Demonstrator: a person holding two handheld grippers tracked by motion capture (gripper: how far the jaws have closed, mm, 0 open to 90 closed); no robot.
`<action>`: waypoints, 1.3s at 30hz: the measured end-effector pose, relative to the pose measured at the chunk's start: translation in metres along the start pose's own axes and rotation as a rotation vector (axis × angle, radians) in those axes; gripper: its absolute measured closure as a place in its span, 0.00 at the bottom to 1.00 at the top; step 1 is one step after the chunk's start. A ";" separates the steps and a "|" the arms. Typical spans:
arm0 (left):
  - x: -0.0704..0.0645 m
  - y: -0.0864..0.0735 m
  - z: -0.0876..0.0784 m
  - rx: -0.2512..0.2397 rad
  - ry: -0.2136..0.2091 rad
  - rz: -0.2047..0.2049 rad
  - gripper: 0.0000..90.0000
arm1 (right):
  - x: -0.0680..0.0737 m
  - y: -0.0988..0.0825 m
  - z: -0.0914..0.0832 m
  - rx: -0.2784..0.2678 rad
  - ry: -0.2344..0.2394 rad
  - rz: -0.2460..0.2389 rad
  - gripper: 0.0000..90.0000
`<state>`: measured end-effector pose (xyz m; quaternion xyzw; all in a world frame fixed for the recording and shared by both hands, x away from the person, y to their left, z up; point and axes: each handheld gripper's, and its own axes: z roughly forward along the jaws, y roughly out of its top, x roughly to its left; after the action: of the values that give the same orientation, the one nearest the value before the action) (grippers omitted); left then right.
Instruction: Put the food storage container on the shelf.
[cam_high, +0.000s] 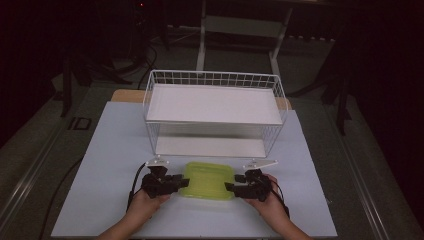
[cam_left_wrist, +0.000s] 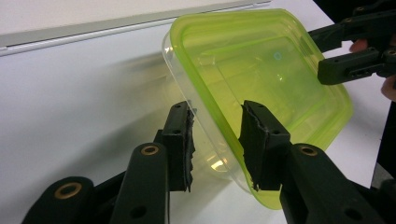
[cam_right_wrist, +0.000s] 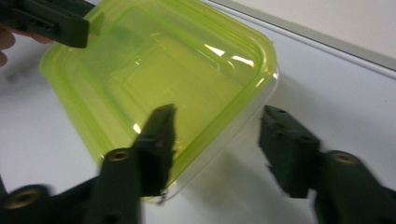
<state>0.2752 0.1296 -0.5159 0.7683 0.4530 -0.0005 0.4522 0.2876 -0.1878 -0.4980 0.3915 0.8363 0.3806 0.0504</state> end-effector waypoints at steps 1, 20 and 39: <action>-0.001 0.000 -0.001 0.003 0.003 0.014 0.72 | 0.000 0.000 -0.001 -0.002 -0.002 -0.002 0.59; -0.024 -0.017 -0.013 0.024 0.031 0.012 0.87 | 0.019 -0.004 -0.015 0.008 0.034 0.042 0.83; -0.024 0.016 -0.023 -0.089 0.020 0.012 0.90 | 0.012 0.024 -0.032 -0.098 -0.013 0.010 0.86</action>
<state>0.2631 0.1261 -0.4811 0.7499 0.4526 0.0300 0.4815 0.2820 -0.1888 -0.4561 0.3950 0.8143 0.4189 0.0730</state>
